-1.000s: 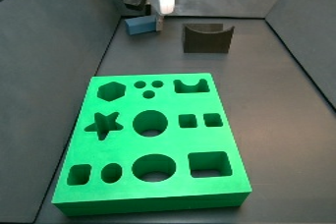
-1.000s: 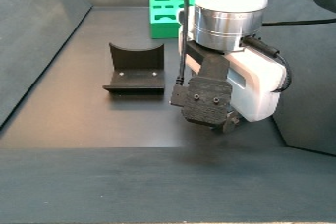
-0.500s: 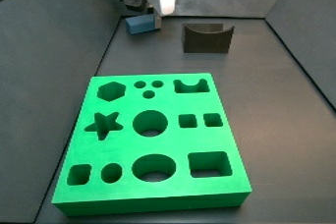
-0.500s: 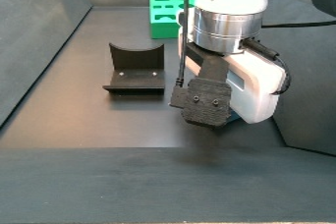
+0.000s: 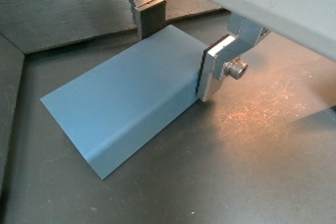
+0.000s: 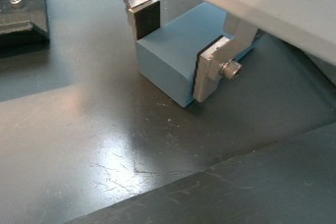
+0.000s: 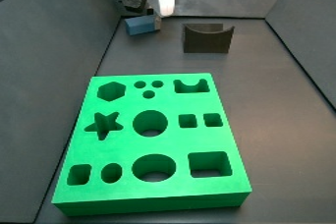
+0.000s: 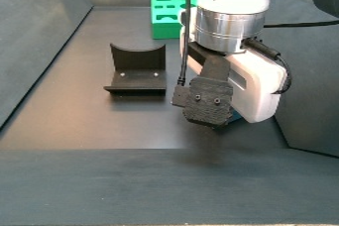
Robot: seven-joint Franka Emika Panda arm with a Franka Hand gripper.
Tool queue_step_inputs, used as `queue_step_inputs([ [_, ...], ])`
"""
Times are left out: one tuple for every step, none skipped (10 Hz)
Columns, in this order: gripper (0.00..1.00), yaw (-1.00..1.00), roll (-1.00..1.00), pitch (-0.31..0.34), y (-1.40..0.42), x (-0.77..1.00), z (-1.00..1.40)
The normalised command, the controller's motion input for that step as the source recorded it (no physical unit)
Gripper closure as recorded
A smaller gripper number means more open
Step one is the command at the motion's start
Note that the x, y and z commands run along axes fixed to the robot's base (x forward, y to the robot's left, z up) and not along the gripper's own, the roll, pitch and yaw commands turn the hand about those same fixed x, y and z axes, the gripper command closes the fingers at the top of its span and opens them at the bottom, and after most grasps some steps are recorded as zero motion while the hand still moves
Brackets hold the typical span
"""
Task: Pick up the rectangle object. Move up. Place the rectangle object on the fixture. Regrasp the rectangle object. Move to above the board. Insert the rectangle object.
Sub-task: Pick up the rectangle object, then move up, then place the rectangle object on the fixture.
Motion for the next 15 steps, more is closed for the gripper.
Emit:
queue_step_inputs([
  [1.00, 0.00, 0.00, 0.000, 0.00, 0.00, 0.00],
  [1.00, 0.00, 0.00, 0.000, 0.00, 0.00, 0.00],
  [1.00, 0.00, 0.00, 0.000, 0.00, 0.00, 0.00],
  [1.00, 0.00, 0.00, 0.000, 0.00, 0.00, 0.83],
  [1.00, 0.01, 0.01, -0.009, 0.03, 0.05, 0.81],
  [1.00, 0.01, 0.01, 0.013, 0.02, 0.03, 0.72],
  [1.00, 0.00, 0.01, 0.032, 0.02, 0.01, 0.59],
  [1.00, -0.01, 0.02, 0.043, 0.01, 0.00, 0.39],
  [1.00, -0.02, 0.02, 0.044, 0.01, -0.01, 0.24],
  [1.00, 0.00, 0.00, 0.000, 0.00, 0.00, 1.00],
  [1.00, 0.00, 0.00, 0.009, 0.00, 0.00, 1.00],
  [1.00, 0.00, 0.00, 0.020, 0.00, -0.01, 1.00],
  [1.00, -0.01, 0.01, 0.032, 0.00, -0.02, 1.00],
  [1.00, -0.02, 0.02, 0.039, 0.00, -0.02, 1.00],
  [1.00, -0.02, 0.02, 0.048, 0.00, -0.02, 1.00],
])
